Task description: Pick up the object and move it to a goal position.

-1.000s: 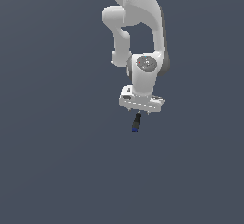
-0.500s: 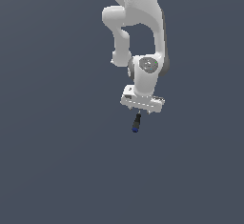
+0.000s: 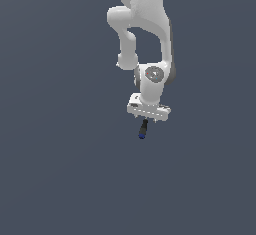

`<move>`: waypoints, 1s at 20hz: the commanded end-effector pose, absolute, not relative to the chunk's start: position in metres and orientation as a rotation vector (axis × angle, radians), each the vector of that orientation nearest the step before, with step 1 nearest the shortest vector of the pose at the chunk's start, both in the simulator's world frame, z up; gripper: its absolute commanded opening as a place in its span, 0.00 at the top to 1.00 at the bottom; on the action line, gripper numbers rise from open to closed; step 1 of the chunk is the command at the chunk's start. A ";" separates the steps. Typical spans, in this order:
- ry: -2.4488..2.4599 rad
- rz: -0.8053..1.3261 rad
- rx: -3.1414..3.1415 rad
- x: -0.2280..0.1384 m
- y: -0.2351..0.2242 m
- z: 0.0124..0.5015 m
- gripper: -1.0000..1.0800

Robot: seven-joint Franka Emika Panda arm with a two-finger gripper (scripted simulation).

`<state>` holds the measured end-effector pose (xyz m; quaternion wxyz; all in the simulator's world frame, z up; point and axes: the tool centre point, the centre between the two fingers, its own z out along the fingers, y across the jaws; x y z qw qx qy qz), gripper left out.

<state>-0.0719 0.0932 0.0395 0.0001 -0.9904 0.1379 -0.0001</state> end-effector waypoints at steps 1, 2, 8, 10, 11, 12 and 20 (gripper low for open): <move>0.434 0.000 -3.111 -0.072 0.093 0.028 0.04; 0.435 0.000 -3.111 -0.072 0.093 0.024 0.04; 0.436 0.000 -3.111 -0.072 0.093 0.015 0.04; 0.436 0.000 -3.111 -0.072 0.093 0.015 1.00; 0.436 0.000 -3.111 -0.072 0.093 0.015 1.00; 0.436 0.000 -3.111 -0.072 0.093 0.015 1.00; 0.435 0.000 -3.111 -0.072 0.094 0.016 1.00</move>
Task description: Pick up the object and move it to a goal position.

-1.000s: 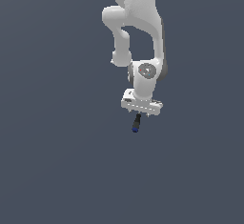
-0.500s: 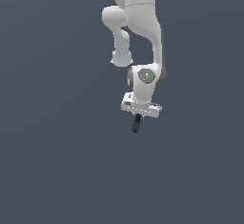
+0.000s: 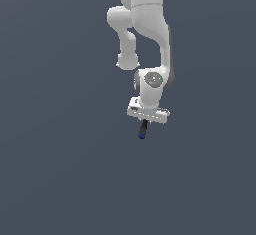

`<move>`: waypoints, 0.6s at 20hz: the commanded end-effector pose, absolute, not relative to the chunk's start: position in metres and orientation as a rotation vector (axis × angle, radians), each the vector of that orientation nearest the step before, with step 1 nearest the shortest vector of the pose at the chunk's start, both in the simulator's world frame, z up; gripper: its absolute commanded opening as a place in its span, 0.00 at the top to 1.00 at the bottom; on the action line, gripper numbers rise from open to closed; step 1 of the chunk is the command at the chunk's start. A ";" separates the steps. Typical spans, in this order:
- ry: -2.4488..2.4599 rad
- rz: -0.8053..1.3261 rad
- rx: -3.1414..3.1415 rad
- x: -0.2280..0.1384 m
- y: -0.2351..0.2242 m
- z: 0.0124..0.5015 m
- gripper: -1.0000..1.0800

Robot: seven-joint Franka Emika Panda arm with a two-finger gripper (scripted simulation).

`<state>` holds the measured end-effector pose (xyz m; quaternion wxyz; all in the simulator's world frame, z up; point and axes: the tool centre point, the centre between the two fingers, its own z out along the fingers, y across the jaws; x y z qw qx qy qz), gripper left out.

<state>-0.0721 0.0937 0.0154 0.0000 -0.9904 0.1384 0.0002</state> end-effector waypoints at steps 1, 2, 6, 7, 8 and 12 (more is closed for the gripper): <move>0.435 0.000 -3.111 -0.072 0.093 0.016 1.00; 0.435 0.000 -3.111 -0.073 0.092 0.017 1.00; 0.435 0.000 -3.111 -0.075 0.086 0.025 1.00; 0.435 0.000 -3.111 -0.076 0.084 0.029 1.00; 0.435 0.000 -3.111 -0.077 0.081 0.032 1.00; 0.435 0.000 -3.111 -0.082 0.068 0.050 1.00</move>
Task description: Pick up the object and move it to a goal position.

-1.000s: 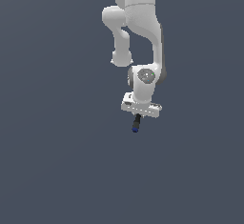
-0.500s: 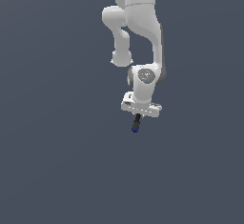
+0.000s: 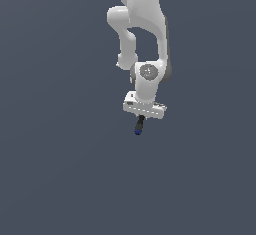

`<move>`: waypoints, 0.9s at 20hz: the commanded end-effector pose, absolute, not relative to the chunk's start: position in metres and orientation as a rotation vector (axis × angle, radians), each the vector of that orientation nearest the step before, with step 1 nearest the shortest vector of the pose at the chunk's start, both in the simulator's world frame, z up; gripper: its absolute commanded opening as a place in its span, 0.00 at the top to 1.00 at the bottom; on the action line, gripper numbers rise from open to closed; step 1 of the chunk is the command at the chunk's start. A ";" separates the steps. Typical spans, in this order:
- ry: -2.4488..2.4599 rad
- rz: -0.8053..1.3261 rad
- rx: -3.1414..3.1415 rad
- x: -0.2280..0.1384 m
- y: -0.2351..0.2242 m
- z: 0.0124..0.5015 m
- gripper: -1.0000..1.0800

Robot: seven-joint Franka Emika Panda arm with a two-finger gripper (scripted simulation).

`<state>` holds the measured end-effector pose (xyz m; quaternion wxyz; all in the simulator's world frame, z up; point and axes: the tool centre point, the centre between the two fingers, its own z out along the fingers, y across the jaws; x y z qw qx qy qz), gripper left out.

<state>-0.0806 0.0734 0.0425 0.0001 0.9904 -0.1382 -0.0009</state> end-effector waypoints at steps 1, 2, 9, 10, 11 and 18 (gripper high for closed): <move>-0.435 0.000 3.111 -0.084 0.064 0.056 1.00; -0.435 0.000 3.111 -0.085 0.059 0.062 1.00; -0.436 -0.001 3.113 -0.100 0.019 0.116 1.00; -0.436 -0.001 3.113 -0.103 0.013 0.125 1.00; -0.436 -0.001 3.113 -0.105 0.007 0.134 1.00; -0.436 -0.001 3.114 -0.119 -0.036 0.193 1.00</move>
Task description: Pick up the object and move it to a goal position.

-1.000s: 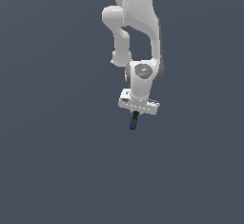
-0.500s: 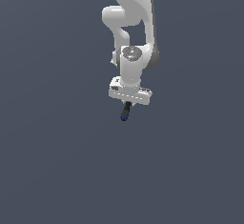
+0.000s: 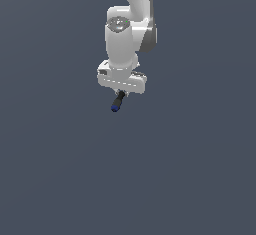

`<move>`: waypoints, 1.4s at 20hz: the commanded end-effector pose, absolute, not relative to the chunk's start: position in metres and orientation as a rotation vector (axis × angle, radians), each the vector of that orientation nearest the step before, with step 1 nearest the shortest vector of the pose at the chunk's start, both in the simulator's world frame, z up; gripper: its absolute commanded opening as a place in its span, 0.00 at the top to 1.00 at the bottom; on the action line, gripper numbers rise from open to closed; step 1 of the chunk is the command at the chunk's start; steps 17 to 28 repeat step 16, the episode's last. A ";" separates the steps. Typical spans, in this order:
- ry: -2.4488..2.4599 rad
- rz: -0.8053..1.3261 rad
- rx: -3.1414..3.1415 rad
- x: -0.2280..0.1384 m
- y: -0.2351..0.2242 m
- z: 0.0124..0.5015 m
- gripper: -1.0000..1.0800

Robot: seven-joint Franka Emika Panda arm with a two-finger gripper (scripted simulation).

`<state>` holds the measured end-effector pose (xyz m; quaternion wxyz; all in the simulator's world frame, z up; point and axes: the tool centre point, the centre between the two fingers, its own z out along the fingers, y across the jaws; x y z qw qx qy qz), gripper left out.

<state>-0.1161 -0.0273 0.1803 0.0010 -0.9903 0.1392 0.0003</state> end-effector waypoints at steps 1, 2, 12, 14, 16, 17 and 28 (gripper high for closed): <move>0.436 0.001 -3.109 -0.121 -0.041 0.200 1.00; 0.436 0.001 -3.109 -0.123 -0.046 0.207 1.00; 0.436 0.000 -3.111 -0.131 -0.079 0.251 1.00; 0.436 0.000 -3.111 -0.131 -0.081 0.254 1.00; 0.436 0.000 -3.111 -0.131 -0.081 0.255 1.00; 0.436 0.000 -3.111 -0.131 -0.081 0.255 1.00; 0.436 0.000 -3.111 -0.131 -0.081 0.255 1.00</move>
